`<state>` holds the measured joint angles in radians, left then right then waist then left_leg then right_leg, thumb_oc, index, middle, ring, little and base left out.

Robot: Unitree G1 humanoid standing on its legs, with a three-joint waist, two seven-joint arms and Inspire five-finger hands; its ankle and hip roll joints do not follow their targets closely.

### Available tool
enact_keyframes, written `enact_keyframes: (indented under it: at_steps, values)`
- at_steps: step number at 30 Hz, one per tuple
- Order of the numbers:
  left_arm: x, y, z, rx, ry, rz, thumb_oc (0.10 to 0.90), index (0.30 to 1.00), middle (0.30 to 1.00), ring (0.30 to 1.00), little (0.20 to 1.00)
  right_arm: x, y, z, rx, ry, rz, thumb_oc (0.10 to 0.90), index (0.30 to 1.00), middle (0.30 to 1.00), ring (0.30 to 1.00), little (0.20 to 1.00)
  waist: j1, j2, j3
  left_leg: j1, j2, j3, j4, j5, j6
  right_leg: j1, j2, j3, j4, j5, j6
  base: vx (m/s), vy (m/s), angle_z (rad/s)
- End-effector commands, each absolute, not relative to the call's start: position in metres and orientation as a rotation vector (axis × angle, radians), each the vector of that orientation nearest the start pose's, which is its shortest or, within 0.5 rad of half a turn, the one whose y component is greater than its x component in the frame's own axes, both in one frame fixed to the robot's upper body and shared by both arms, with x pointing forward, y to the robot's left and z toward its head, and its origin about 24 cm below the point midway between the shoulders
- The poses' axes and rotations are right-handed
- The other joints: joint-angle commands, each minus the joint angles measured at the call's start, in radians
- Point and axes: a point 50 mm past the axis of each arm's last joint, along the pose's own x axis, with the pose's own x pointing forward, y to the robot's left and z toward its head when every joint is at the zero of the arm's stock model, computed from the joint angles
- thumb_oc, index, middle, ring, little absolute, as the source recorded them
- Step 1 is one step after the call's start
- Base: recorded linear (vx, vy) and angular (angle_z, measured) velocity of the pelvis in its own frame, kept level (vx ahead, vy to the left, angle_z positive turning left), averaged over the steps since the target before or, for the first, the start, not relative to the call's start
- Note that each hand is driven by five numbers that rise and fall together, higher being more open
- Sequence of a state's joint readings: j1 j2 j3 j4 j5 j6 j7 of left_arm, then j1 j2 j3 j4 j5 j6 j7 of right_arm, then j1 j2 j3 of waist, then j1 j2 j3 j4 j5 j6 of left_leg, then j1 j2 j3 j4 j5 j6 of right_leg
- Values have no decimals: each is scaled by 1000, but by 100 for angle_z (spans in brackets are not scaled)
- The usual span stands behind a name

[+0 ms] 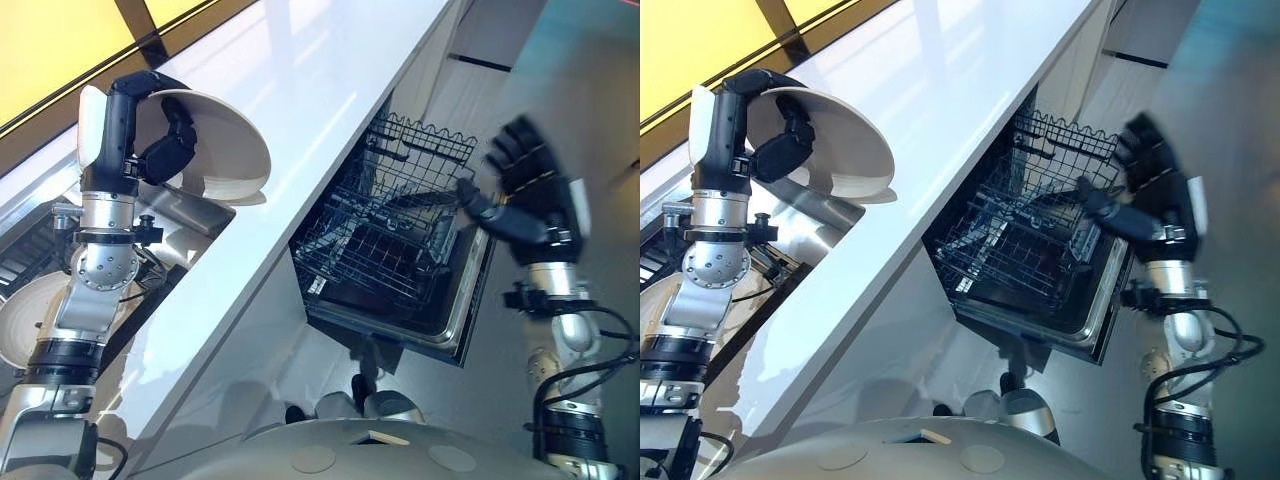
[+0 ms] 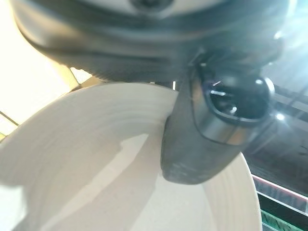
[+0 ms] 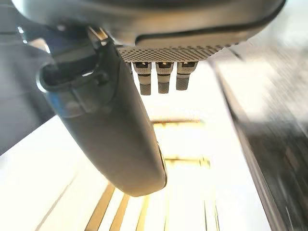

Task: Pick up plates and place into dishwasher.

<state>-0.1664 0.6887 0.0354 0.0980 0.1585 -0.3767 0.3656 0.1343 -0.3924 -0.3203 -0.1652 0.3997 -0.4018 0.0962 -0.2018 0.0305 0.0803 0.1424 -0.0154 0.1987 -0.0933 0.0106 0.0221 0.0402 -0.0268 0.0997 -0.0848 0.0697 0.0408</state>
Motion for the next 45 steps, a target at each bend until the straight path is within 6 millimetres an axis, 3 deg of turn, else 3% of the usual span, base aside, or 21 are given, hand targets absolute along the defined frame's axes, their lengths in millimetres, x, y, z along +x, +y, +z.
enact_keyframes:
  at_steps: [1,8,13,21,30,45]
  values:
    - [282,259,213,709,-864,417,100,300,300,300,200,196,-251,217,-245,-1023,46,800,900,900,900,900,3,40,-41,3,-50,-30,31,-134,57,-34,58,-49,157,-174,38,-8,-11,-4]
    - [286,241,214,676,-941,460,100,300,300,300,200,223,-210,231,-133,-935,393,800,900,900,900,900,50,19,-56,-3,-49,-60,40,-131,46,-20,54,-84,155,-181,23,-5,-17,2]
    - [288,220,213,608,-992,426,100,300,300,300,200,240,-188,228,-68,-881,439,800,900,900,900,900,83,0,-66,-4,-46,-83,46,-126,35,-1,52,-119,152,-186,16,6,-55,18]
    - [291,182,219,539,-1062,345,100,300,300,300,200,254,-155,227,34,-876,445,800,900,900,900,900,114,-5,-69,-7,-42,-116,39,-104,21,19,59,-142,134,-177,5,7,-44,12]
    - [293,157,210,532,-1038,213,100,300,300,300,200,265,-134,223,118,-795,498,800,900,900,900,900,134,-4,-70,-4,-40,-138,29,-97,11,40,64,-158,115,-182,2,15,-38,7]
    - [290,134,196,518,-1027,76,100,300,300,300,200,278,-107,185,132,-557,619,800,900,900,900,900,151,-7,-62,-8,-36,-160,16,-79,5,51,68,-177,103,-184,-2,9,-14,5]
